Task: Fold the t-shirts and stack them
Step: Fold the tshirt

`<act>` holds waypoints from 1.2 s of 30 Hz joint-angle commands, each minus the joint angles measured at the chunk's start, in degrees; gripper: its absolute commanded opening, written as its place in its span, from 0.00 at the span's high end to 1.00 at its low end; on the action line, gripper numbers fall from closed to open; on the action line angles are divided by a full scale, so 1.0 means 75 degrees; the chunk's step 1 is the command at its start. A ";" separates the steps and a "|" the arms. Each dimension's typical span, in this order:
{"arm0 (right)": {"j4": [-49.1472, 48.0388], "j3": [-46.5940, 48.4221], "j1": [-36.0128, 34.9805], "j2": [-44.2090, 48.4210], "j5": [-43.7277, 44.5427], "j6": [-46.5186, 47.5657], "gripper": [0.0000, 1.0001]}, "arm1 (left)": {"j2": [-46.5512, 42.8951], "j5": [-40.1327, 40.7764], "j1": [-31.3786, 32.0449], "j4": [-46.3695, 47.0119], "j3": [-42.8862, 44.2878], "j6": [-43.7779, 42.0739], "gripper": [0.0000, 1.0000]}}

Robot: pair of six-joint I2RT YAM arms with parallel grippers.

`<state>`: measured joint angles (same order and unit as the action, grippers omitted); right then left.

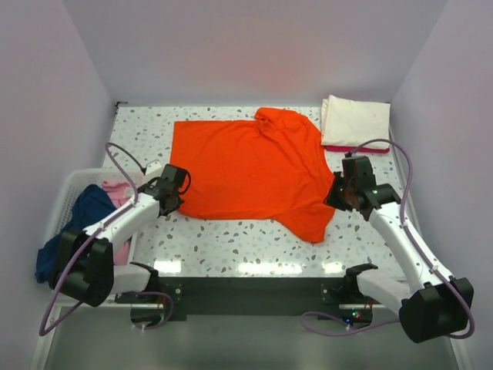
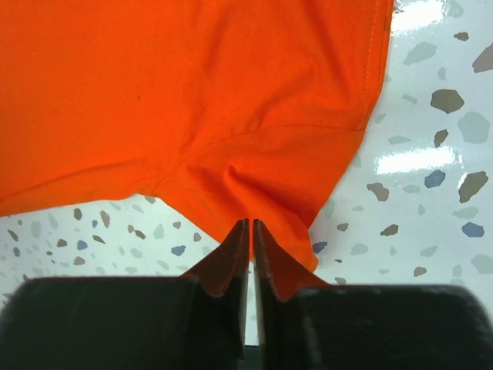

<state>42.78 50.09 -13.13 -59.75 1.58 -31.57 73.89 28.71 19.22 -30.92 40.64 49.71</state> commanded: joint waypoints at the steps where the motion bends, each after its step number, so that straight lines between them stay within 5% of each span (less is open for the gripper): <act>1: 0.0107 -0.0196 -0.0031 0.0289 0.0069 0.0167 0.88 | 0.0016 -0.0089 0.0027 0.0055 0.0148 -0.0171 1.00; 4: 0.0201 -0.0828 -0.0031 0.0652 0.0233 -0.0101 0.71 | -0.0020 -0.0288 0.0027 0.0172 0.0042 -0.0136 1.00; 11: -0.0301 -0.1778 -0.0031 0.0842 0.0643 -0.0934 0.69 | -0.0031 -0.0464 0.0027 0.0325 -0.0005 -0.0230 1.00; 26: -0.2551 -0.2109 0.0273 -0.1722 0.1195 -0.1533 0.59 | -0.0043 -0.0781 0.0027 0.0536 -0.0029 -0.0499 1.00; 28: -0.2576 -0.2003 0.0273 -0.1994 0.1195 -0.1497 0.62 | -0.0043 -0.0781 0.0027 0.0513 0.0006 -0.0546 1.00; 31: -0.2343 -0.1815 0.0285 -0.2089 0.1405 -0.1416 0.90 | -0.0055 -0.0769 0.0015 0.0490 0.0042 -0.0593 1.00; 33: -0.2062 -0.1523 0.0297 -0.1867 0.1697 -0.1252 1.00 | -0.0055 -0.0769 0.0015 0.0466 0.0065 -0.0605 1.00; 36: -0.1406 -0.0949 0.0355 -0.1528 0.2095 -0.0901 1.00 | -0.0043 -0.0781 0.0015 0.0431 0.0112 -0.0617 1.00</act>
<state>29.12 37.74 -11.03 -74.37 11.42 -40.84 73.95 22.72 19.22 -29.21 40.60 45.95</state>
